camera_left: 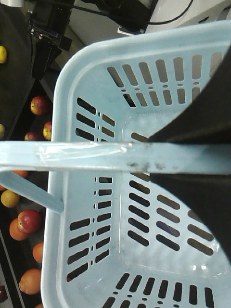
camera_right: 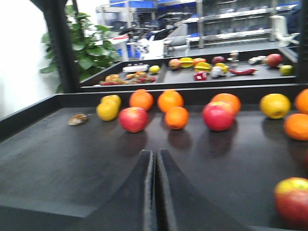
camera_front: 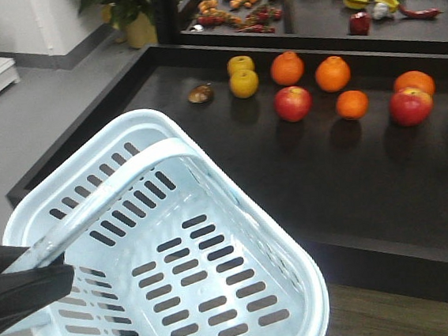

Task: Pick three apples into basket with both arms
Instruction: 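Turn the base toward the black fruit table and approach it, then drive up to the fruit table edge holding the basket in the left gripper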

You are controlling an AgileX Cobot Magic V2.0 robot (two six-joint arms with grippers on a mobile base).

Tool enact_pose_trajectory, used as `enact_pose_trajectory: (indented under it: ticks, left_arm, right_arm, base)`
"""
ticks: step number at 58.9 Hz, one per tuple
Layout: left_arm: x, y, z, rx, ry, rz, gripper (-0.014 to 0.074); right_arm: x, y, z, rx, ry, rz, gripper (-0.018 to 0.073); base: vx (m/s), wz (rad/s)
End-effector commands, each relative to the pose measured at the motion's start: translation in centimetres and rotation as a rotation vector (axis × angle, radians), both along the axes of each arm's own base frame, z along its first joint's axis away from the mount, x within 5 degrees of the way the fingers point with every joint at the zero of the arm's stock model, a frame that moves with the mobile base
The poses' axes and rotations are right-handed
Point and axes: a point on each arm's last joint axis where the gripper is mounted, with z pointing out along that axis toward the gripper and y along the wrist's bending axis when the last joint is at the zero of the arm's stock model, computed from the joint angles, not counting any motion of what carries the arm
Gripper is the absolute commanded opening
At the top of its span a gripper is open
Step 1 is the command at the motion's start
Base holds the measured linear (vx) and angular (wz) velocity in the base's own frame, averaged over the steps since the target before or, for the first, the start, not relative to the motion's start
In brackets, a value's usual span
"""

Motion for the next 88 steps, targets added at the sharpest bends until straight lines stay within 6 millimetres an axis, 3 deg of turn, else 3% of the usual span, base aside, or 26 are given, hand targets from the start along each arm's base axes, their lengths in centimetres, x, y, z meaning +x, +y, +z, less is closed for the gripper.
enact_pose_trajectory:
  ticks: [1,88]
  left_arm:
    - [-0.06,-0.11,1.66,-0.101,-0.045,0.023,-0.0006]
    - [-0.06,-0.11,1.66,-0.101,-0.045,0.023,-0.0006]
  right_arm:
    - [-0.05,0.02,0.35,-0.021,-0.073,0.000,-0.0009]
    - [-0.05,0.02,0.35,-0.021,-0.073,0.000,-0.0009]
  base:
    - [0.08,-0.36]
    - [0.07,-0.22]
